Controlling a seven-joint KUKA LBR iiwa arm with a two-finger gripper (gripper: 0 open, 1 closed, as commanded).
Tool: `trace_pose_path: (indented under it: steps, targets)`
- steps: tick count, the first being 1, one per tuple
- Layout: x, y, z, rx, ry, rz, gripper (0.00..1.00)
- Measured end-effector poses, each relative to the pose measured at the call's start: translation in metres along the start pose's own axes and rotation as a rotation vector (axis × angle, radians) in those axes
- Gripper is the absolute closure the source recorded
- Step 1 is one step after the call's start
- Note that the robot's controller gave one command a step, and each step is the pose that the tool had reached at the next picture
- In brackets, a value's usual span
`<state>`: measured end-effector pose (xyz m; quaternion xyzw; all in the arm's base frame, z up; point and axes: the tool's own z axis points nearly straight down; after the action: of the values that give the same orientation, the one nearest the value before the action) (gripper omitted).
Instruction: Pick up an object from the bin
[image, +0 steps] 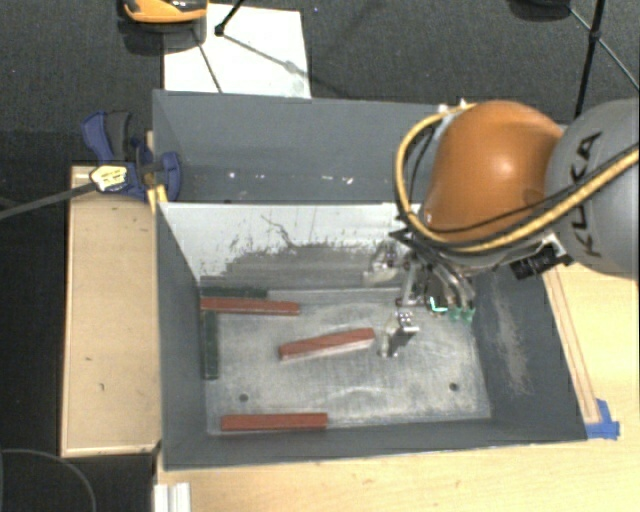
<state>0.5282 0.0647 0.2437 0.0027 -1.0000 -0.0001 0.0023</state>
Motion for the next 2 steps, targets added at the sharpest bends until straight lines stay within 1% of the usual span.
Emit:
trace_pose_path:
  steps: [1, 2]
  targets:
    - [-0.001, 0.000, -0.004, -0.001, -0.008, 0.003, 0.00]
    - [-0.010, 0.008, 0.040, 0.000, -0.011, -0.114, 0.00]
